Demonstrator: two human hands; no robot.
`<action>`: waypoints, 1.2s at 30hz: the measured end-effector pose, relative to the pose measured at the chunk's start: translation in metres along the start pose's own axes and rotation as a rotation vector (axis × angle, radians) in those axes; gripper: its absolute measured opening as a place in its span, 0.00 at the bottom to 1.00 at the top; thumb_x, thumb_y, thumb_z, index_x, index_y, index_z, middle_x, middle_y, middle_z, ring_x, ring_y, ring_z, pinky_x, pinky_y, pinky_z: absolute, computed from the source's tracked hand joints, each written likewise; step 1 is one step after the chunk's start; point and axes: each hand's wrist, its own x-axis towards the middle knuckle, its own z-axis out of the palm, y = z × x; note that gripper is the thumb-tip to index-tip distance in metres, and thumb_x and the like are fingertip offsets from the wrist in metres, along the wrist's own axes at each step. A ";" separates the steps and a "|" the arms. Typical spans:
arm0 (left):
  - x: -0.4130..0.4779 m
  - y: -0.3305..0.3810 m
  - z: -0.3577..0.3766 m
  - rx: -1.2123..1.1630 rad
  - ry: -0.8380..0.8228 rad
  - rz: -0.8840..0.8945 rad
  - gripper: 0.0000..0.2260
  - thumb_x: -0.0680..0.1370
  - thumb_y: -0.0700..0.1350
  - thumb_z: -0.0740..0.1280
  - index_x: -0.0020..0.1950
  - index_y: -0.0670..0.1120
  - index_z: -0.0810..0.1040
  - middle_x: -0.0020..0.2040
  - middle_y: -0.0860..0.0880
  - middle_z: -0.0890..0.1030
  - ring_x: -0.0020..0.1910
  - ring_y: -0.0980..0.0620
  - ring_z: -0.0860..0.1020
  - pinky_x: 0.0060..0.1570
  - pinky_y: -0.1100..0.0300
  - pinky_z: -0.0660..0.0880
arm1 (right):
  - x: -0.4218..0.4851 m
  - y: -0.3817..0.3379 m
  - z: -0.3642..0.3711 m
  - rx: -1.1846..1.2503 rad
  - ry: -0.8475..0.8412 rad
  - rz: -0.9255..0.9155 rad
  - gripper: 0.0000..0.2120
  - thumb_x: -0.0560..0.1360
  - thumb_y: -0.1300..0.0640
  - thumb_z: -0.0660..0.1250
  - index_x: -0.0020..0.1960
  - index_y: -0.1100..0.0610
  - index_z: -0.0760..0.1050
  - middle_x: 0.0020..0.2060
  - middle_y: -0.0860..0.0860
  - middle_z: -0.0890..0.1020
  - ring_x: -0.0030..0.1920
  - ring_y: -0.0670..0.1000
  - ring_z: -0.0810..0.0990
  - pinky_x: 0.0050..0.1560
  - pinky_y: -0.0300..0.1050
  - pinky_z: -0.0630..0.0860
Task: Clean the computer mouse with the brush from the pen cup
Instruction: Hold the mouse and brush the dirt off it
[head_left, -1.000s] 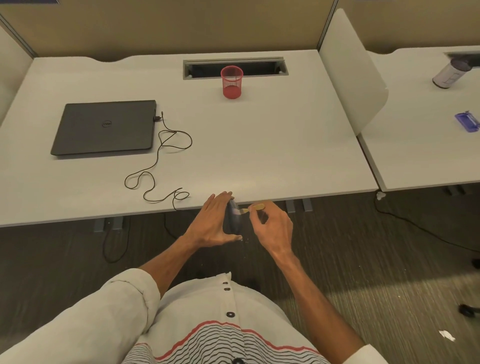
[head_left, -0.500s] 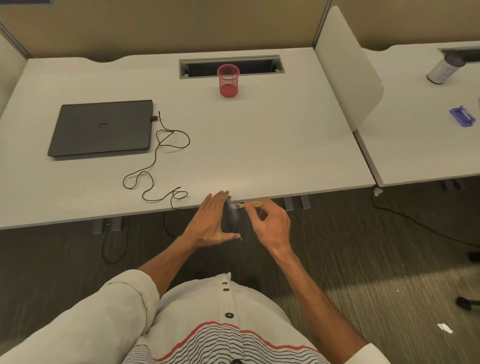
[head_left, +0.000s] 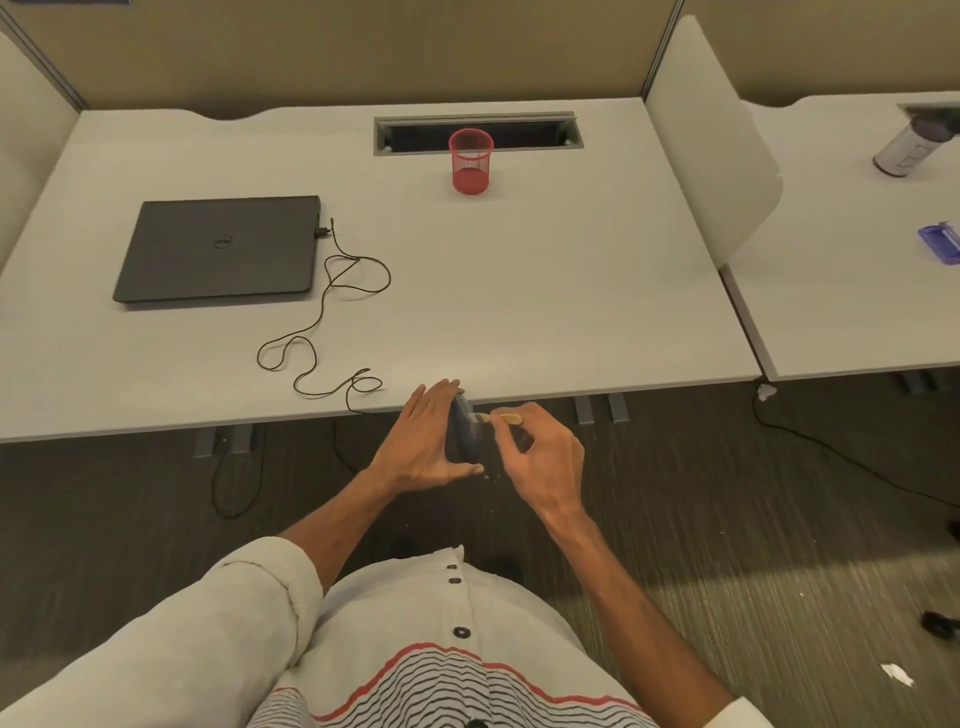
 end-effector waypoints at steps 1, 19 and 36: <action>0.000 0.000 0.000 0.002 -0.005 -0.004 0.56 0.73 0.72 0.74 0.87 0.47 0.50 0.89 0.48 0.50 0.89 0.47 0.50 0.88 0.43 0.45 | 0.002 0.000 0.001 -0.008 -0.004 0.009 0.06 0.81 0.50 0.76 0.55 0.52 0.87 0.47 0.46 0.88 0.41 0.42 0.83 0.45 0.30 0.78; 0.005 0.005 -0.002 0.045 0.010 -0.006 0.56 0.72 0.73 0.74 0.87 0.46 0.50 0.89 0.47 0.52 0.89 0.47 0.50 0.88 0.44 0.45 | 0.006 0.005 0.006 0.007 -0.010 0.046 0.07 0.81 0.48 0.75 0.55 0.50 0.86 0.46 0.43 0.87 0.38 0.39 0.80 0.43 0.27 0.75; 0.009 0.003 -0.006 -0.061 -0.011 -0.090 0.57 0.72 0.72 0.75 0.88 0.48 0.49 0.89 0.48 0.50 0.89 0.45 0.47 0.88 0.42 0.45 | -0.003 0.044 -0.007 0.421 -0.140 0.380 0.05 0.82 0.49 0.74 0.49 0.45 0.88 0.42 0.43 0.89 0.43 0.50 0.85 0.34 0.42 0.82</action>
